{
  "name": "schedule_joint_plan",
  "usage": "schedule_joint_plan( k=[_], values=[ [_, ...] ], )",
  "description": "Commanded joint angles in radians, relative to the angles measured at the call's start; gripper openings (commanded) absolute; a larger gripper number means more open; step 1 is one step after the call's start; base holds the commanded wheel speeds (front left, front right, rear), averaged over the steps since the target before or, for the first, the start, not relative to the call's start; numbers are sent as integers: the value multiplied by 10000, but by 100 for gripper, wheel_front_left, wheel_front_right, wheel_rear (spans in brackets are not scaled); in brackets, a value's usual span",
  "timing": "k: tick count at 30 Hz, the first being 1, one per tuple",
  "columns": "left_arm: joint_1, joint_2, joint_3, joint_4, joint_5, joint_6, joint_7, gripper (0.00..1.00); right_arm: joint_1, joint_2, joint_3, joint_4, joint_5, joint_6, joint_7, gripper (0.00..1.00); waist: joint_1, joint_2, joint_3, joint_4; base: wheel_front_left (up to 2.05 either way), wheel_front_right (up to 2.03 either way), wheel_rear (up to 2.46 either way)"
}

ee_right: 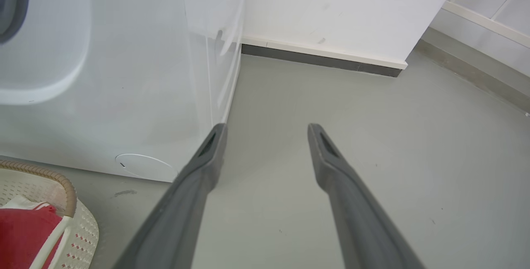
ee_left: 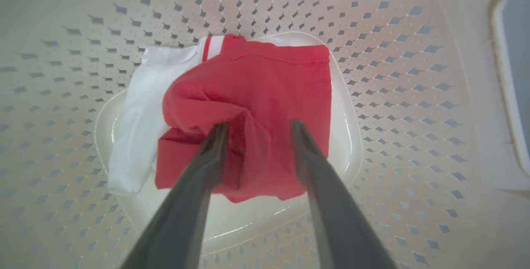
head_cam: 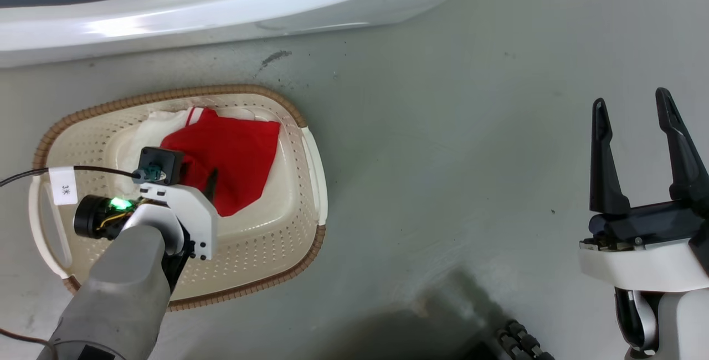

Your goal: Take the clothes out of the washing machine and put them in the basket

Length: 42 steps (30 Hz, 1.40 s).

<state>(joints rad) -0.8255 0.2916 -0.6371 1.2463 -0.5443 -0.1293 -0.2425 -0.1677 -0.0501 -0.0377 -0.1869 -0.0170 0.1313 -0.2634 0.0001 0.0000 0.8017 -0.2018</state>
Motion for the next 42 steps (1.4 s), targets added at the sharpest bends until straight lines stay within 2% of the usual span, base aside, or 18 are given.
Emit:
schedule_joint_plan(
  k=[1, 8, 12, 20, 31, 35, 42],
  values=[
    [74, 15, -9, 31, -43, -8, -60, 100, -137, -3, -19, 36, 12, -10, -21, 100, -1, 0, -142, 42, 0, 0, 0],
    [731, -156, -327, -253, -60, -8, -222, 100, -150, -3, -115, 343, -138, -10, -22, 100, -1, 0, -1197, 242, 0, 0, 0],
    [1246, -71, -397, -1082, 31, -8, -242, 100, -16, -4, -215, 550, -221, -10, -21, 100, -1, 0, -1979, 429, 0, 0, 0],
    [2768, -159, 846, -3248, 342, 128, -228, 100, 485, -6, -624, 965, -334, -9, -20, 100, -1, 0, -3478, 940, 0, 0, 0],
    [5093, -577, 2405, -5752, 1548, 379, -230, 100, 1323, -6, -847, 1689, -253, -9, -20, 100, -1, 0, -5338, 1209, 0, 0, 0],
    [5681, -763, 2906, -6432, 1882, 397, -231, 100, 1496, -4, -773, 1801, -287, -9, -20, 100, -1, 0, -5719, 1161, 0, 0, 0],
    [6763, -1002, 3912, -7553, 2242, 501, -231, 100, 1726, -3, -821, 2003, -21, -9, -20, 100, -1, 0, -6381, 692, 0, 0, 0]
  ],
)
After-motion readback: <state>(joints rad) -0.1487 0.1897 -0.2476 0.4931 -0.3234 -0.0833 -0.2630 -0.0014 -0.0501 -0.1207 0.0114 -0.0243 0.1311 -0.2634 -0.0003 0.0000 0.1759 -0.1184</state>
